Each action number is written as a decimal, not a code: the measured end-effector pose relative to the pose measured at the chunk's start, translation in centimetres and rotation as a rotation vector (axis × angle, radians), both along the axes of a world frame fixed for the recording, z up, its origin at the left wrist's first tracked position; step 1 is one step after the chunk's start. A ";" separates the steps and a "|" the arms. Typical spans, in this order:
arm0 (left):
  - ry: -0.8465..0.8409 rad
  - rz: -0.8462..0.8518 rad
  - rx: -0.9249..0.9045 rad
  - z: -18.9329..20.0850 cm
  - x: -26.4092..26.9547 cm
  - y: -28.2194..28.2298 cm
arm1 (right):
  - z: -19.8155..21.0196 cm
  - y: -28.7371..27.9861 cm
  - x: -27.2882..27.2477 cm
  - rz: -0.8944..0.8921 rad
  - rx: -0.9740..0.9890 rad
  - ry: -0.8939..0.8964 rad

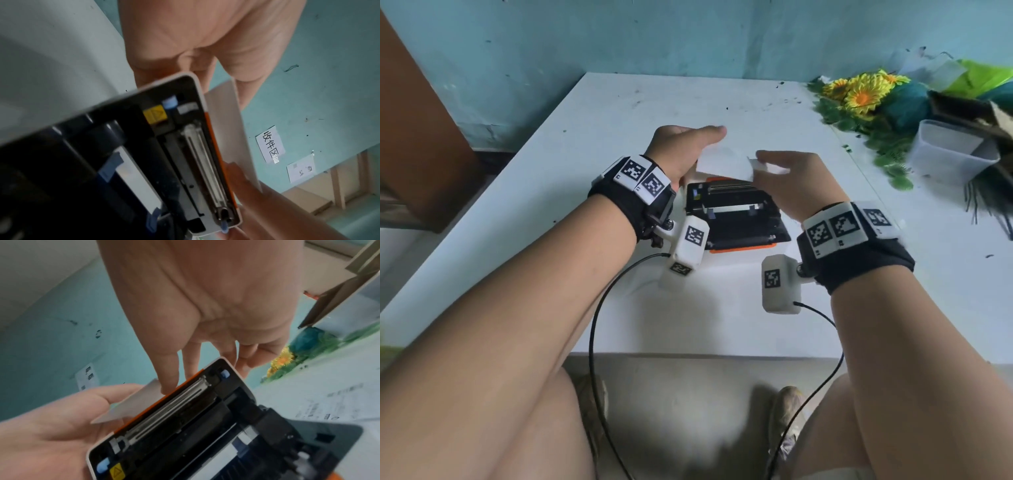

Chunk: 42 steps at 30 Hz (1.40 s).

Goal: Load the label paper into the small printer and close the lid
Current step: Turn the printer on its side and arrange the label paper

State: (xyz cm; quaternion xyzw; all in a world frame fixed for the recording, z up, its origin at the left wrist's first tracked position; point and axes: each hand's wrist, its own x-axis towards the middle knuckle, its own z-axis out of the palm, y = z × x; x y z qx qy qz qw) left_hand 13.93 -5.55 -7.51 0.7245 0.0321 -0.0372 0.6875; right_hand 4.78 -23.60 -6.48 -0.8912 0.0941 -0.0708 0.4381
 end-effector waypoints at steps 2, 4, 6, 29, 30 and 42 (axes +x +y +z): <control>-0.054 -0.005 0.037 -0.3 -0.4 0.2 | -0.1 0.4 -0.3 0.014 -0.020 -0.008; -0.076 -0.014 0.064 -0.7 -0.9 0.8 | -0.1 0.8 -0.6 0.012 -0.026 -0.005; -0.078 -0.011 0.033 -1.1 -1.6 1.5 | 0.0 1.0 -0.9 0.012 -0.038 -0.014; -0.096 0.103 0.032 -2.8 -2.2 2.2 | -0.6 1.4 -2.6 0.263 -0.349 0.181; -0.123 0.109 0.060 -2.9 -2.3 2.4 | -0.8 1.5 -3.0 0.239 -0.311 0.155; -0.158 0.145 0.054 -3.7 -4.5 5.0 | -3.5 1.4 -6.1 0.024 -0.052 0.024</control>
